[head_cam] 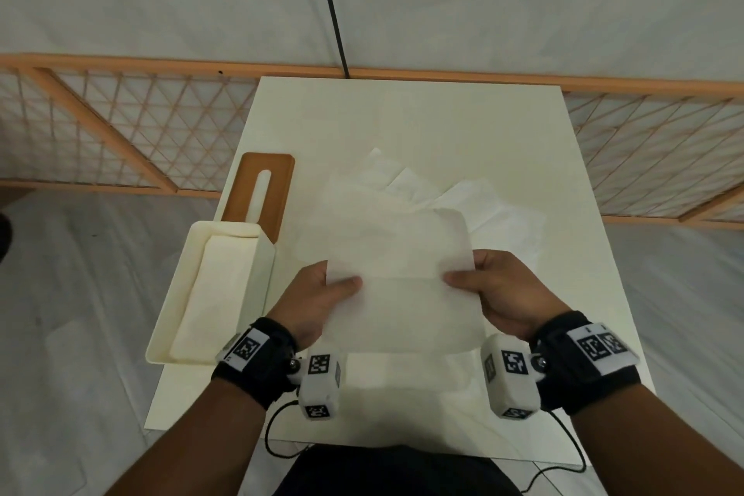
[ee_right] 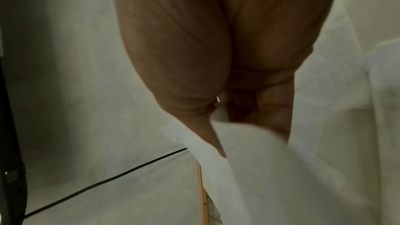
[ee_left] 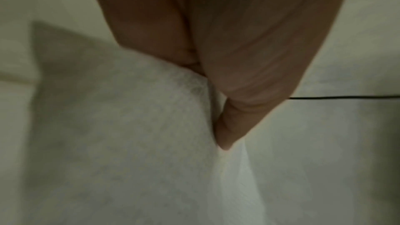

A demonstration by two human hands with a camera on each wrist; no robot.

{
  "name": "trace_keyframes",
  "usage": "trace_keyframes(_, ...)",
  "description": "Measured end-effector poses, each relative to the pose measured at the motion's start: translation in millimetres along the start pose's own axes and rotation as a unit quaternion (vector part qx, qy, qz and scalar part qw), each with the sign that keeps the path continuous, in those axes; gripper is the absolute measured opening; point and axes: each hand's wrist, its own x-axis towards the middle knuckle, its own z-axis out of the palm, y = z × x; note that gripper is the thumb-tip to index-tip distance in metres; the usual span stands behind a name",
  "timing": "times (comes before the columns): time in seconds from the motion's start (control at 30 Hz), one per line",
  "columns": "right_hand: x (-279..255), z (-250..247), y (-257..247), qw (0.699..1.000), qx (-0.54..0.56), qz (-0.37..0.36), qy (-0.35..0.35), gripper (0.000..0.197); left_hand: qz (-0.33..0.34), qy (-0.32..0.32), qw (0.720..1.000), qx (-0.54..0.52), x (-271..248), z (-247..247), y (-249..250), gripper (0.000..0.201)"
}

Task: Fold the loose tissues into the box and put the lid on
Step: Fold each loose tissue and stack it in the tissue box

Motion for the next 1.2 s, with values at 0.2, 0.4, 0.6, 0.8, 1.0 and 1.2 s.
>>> trace_keyframes(0.2,-1.9,-4.8,-0.2,0.996,-0.034,-0.074,0.032,0.014,0.077,0.009,0.997,0.013,-5.8,-11.6,15.5,0.023)
trace_keyframes(0.4,-6.5,-3.6,-8.7,0.984,0.032,-0.173,0.006,0.025,0.133,-0.01,0.986,-0.101,-10.6,-12.6,29.5,0.025)
trace_keyframes(0.6,-3.8,-15.2,-1.8,0.99,0.039,-0.135,-0.015,0.033,0.103,-0.013,0.988,-0.116,-14.0,-17.7,27.7,0.034)
trace_keyframes(0.8,0.3,-15.1,11.7,0.995,-0.036,-0.087,0.018,0.02,0.134,0.029,0.984,0.118,-3.3,-24.6,11.1,0.016)
trace_keyframes(1.0,-1.6,-23.4,43.4,0.997,-0.063,-0.017,0.028,0.021,0.014,0.005,0.988,0.152,-10.3,-19.1,-18.6,0.029)
trace_keyframes(1.2,1.7,-34.9,88.2,0.918,-0.386,0.008,0.085,0.02,-0.016,0.038,0.942,0.334,-4.0,-12.0,-72.5,0.021)
